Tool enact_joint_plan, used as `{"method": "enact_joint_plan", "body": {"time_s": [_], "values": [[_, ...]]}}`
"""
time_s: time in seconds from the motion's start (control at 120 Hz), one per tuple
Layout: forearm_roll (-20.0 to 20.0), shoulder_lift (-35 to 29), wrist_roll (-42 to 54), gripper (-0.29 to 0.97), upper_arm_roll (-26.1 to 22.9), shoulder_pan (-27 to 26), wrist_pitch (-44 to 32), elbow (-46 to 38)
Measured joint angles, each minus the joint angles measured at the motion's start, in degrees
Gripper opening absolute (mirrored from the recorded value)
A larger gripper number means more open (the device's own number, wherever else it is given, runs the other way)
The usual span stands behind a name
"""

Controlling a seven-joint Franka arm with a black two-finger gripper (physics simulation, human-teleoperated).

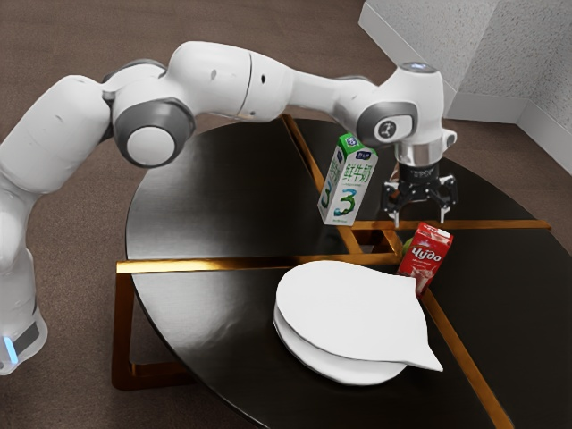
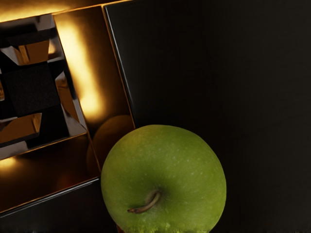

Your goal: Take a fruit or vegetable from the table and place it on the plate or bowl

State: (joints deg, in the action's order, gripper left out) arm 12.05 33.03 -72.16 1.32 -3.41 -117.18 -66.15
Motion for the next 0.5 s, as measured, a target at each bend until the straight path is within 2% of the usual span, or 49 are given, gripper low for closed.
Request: {"method": "enact_joint_plan", "body": {"time_s": [0.5], "values": [[2.1,2.7,1.6,0.68,-0.1,0.0,-1.8,-0.3]]}}
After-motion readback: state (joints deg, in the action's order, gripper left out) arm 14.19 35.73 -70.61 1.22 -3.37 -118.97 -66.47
